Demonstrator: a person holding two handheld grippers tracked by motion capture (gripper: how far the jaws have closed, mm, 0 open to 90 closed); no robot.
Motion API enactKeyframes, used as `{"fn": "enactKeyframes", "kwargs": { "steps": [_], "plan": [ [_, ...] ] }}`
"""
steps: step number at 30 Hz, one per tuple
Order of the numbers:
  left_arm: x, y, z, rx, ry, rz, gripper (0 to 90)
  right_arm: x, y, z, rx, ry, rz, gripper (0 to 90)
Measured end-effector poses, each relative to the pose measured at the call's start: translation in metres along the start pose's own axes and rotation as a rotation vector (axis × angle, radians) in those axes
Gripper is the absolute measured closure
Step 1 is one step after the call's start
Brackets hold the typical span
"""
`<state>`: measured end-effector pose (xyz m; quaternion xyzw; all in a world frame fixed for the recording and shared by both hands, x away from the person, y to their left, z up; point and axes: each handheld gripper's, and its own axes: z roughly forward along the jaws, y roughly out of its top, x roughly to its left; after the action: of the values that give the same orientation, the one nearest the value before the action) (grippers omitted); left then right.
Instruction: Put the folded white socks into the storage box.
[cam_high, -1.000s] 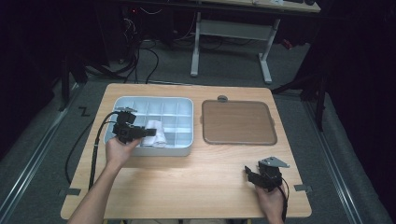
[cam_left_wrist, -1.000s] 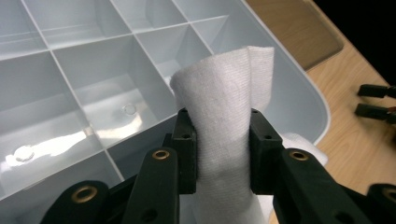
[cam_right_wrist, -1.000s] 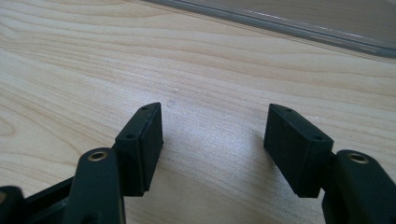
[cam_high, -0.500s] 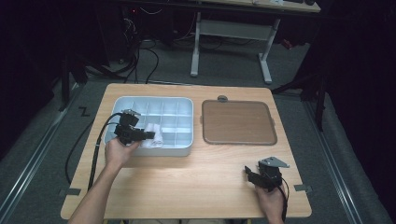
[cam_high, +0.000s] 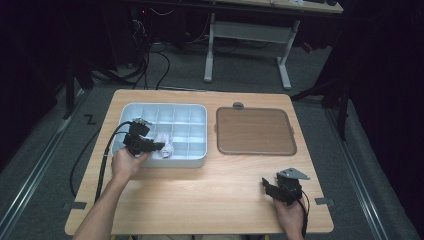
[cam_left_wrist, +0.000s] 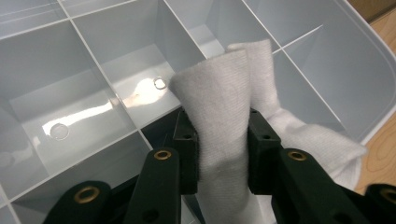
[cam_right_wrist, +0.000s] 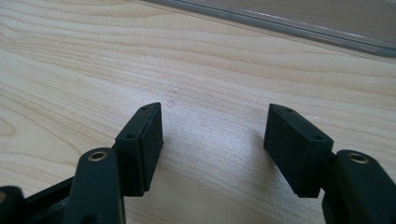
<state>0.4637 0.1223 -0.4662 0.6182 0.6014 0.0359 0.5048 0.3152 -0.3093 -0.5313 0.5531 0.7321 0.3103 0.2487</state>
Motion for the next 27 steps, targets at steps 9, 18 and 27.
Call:
{"fn": "enactKeyframes", "kwargs": {
  "steps": [9, 18, 27],
  "plan": [
    [0.0007, -0.0010, 0.0012, 0.012, 0.021, 0.013, 71.7, 0.0000, 0.0000, 0.0000, 0.000, 0.000, 0.000, 37.9],
    [0.0007, -0.0032, 0.0024, 0.016, 0.040, 0.025, 72.9, 0.0000, 0.0000, 0.0000, 0.000, 0.000, 0.000, 37.9],
    [0.0031, -0.0050, 0.0052, 0.034, 0.062, 0.026, 73.7, 0.0000, 0.0000, 0.0000, 0.000, 0.000, 0.000, 37.9]
  ]
}}
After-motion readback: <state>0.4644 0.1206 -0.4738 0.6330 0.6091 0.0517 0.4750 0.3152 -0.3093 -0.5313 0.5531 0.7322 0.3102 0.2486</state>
